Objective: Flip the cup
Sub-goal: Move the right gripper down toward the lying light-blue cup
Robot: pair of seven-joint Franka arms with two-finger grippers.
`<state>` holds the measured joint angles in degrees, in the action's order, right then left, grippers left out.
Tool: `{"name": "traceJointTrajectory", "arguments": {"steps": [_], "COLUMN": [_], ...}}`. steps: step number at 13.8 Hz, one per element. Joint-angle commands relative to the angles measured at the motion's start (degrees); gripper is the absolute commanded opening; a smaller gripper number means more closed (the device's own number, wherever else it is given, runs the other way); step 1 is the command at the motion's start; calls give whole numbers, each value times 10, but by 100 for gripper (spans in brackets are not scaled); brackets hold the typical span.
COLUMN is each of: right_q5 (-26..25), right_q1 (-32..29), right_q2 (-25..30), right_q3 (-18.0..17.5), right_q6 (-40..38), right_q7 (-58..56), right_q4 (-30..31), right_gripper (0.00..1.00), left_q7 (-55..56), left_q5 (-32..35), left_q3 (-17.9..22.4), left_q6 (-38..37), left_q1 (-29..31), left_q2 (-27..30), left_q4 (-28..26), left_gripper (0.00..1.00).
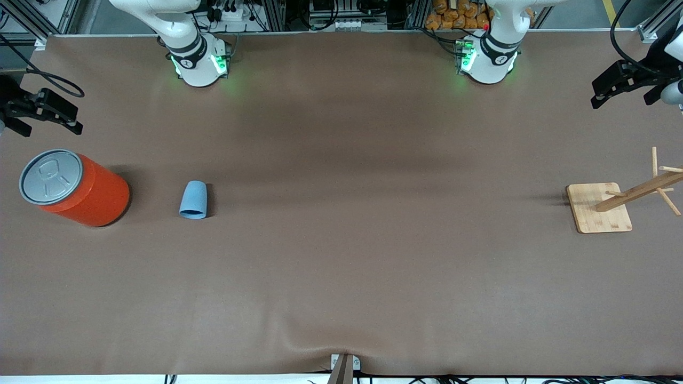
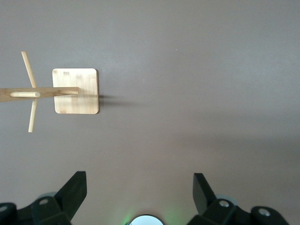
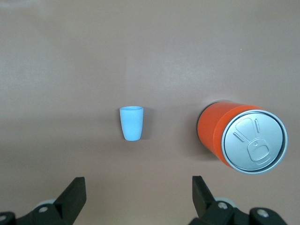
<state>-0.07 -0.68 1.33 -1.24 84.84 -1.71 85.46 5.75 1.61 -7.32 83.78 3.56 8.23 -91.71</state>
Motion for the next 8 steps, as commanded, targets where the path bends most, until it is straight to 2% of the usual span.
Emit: {"name": "traceJointTrajectory", "arguments": {"steps": [1, 6, 8], "right_q5": [-6, -9, -7], "right_q1": [-7, -9, -8], "right_q2": [-4, -8, -25], "right_q3": [-6, -6, -7], "right_q6": [-3, -8, -11], "right_q7": [0, -7, -7], "right_q4": [-10, -11, -11], "right_gripper": [100, 100, 100], "left_q7": [-11, -14, -14], "left_q5": [-13, -14, -14], "left_q3": [-2, -2, -3], "left_q6": [-1, -1, -1], "left_q1": [7, 7, 7], "left_q2": [-1, -1, -6], "left_q4": [10, 11, 11], "left_gripper": [100, 100, 100]}}
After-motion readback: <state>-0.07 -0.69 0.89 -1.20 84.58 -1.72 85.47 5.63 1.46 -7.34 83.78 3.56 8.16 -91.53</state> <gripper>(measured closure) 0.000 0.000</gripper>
